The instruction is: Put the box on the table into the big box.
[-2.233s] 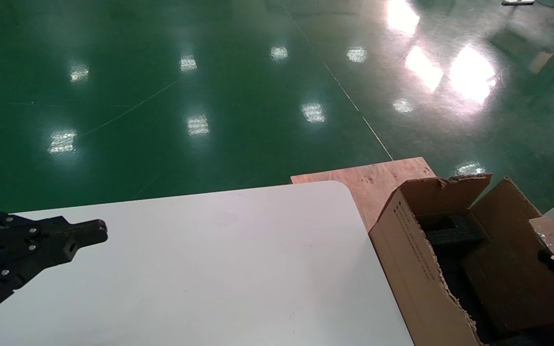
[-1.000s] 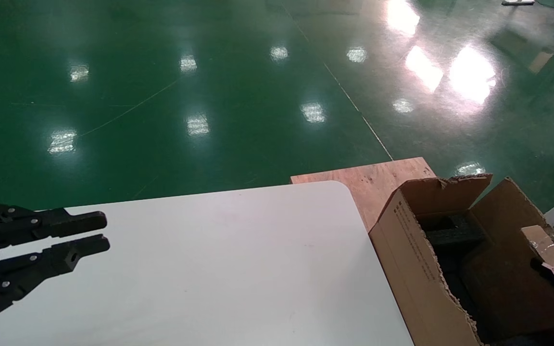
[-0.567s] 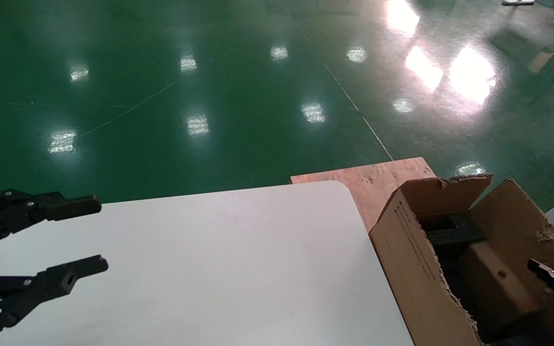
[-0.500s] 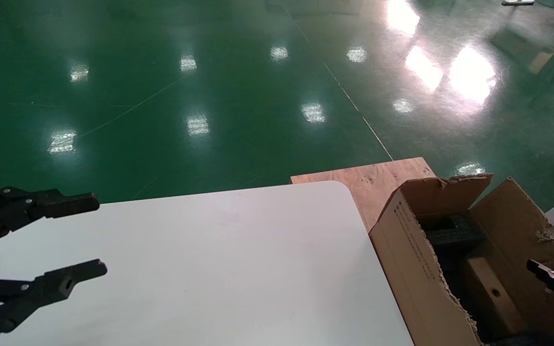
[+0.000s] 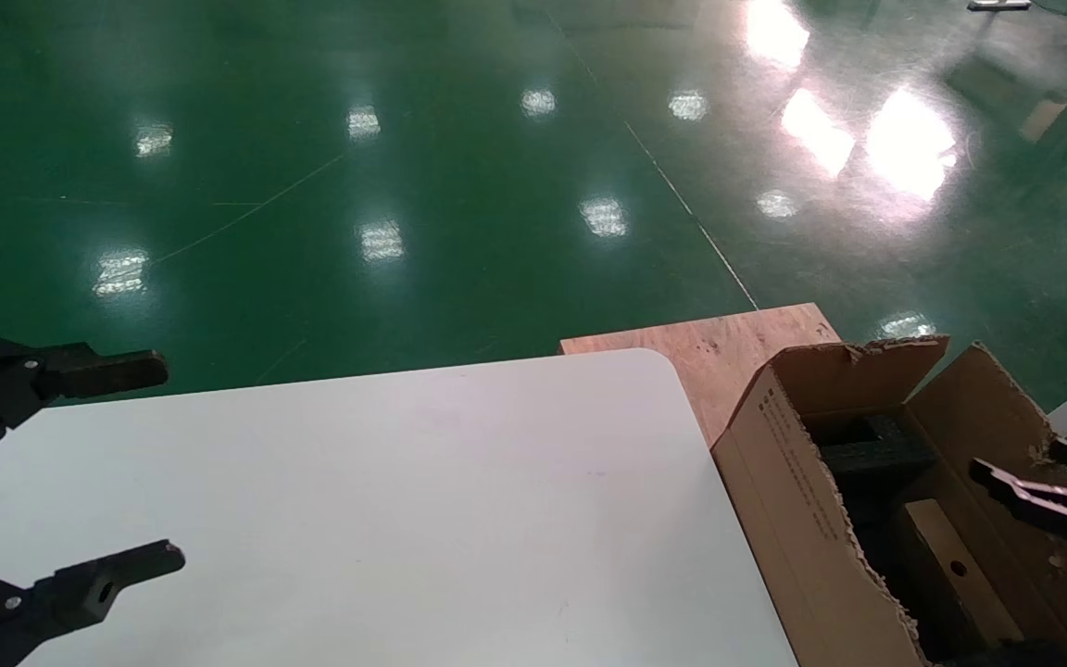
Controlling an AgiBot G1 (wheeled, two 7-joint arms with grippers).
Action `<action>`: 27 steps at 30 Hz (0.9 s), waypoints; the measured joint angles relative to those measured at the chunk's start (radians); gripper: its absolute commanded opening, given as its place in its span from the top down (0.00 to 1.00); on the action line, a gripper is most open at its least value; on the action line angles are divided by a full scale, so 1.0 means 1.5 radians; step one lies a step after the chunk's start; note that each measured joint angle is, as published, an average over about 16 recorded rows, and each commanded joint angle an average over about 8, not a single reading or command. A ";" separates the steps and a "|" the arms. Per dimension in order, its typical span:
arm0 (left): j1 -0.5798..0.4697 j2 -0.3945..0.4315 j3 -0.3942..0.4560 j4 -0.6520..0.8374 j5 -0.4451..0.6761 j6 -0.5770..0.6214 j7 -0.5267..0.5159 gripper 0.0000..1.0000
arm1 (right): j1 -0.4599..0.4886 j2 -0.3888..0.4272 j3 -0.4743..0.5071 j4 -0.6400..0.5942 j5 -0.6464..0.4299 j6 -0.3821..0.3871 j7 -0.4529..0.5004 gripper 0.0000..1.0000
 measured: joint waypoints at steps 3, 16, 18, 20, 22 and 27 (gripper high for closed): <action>0.000 0.000 0.000 0.000 0.000 0.000 0.000 0.00 | -0.007 -0.013 0.011 0.046 0.003 0.002 -0.005 0.00; 0.000 0.000 0.000 0.000 0.000 0.000 0.000 0.00 | -0.021 -0.073 0.040 0.286 -0.001 0.063 -0.009 0.00; 0.000 0.000 0.000 0.000 0.000 0.000 0.000 0.00 | -0.021 -0.083 0.041 0.316 -0.003 0.076 -0.009 0.00; 0.000 0.000 0.000 0.000 0.000 0.000 0.000 0.00 | -0.021 -0.091 0.041 0.340 -0.004 0.088 -0.010 0.00; 0.000 0.000 0.000 0.000 0.000 0.000 0.000 0.00 | -0.020 -0.098 0.041 0.358 -0.006 0.098 -0.011 0.00; 0.000 0.000 0.000 0.000 0.000 0.000 0.000 0.00 | -0.019 -0.108 0.042 0.377 -0.007 0.110 -0.014 0.00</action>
